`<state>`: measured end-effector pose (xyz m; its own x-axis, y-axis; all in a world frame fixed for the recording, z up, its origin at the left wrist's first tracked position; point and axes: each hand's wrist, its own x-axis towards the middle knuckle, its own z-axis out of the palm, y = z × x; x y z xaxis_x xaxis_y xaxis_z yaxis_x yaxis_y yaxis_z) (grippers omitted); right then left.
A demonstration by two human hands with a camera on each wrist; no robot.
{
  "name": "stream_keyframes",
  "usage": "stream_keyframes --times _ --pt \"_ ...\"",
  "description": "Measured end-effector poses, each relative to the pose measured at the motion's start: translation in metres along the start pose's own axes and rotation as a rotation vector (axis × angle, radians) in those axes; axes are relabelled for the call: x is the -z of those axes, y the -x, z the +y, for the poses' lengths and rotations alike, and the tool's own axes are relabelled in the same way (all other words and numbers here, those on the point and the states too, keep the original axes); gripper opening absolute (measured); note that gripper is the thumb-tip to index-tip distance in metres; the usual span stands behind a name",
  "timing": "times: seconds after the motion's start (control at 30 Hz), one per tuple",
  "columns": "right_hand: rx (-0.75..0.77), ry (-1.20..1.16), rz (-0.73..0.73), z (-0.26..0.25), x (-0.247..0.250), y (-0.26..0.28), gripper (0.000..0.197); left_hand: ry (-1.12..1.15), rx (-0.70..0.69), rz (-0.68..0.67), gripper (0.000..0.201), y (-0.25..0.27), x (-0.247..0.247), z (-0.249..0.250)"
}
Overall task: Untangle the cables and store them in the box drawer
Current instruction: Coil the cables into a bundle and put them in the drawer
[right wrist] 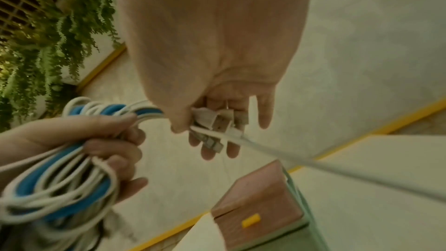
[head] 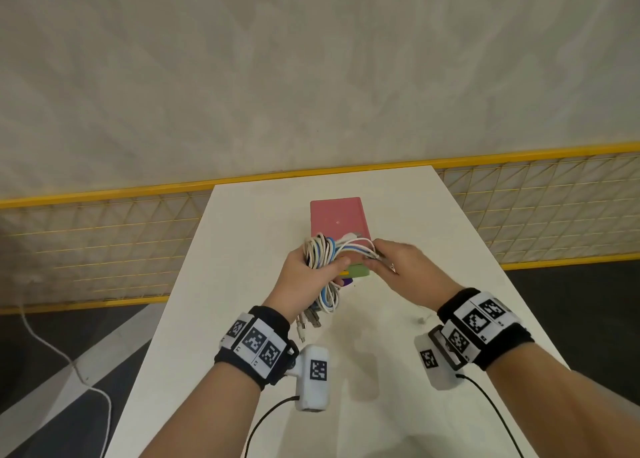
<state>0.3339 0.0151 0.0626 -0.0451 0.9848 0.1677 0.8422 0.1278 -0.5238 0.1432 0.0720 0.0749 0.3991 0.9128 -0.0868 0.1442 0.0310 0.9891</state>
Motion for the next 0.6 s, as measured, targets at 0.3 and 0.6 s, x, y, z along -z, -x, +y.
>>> stream_keyframes --times 0.3,0.6 --pt "-0.090 -0.409 0.147 -0.050 -0.035 -0.013 0.017 0.195 0.006 0.132 0.054 -0.011 -0.018 0.006" --pt "-0.042 -0.432 -0.180 -0.051 -0.016 -0.016 0.029 0.264 0.062 0.289 0.021 -0.017 -0.016 -0.001"
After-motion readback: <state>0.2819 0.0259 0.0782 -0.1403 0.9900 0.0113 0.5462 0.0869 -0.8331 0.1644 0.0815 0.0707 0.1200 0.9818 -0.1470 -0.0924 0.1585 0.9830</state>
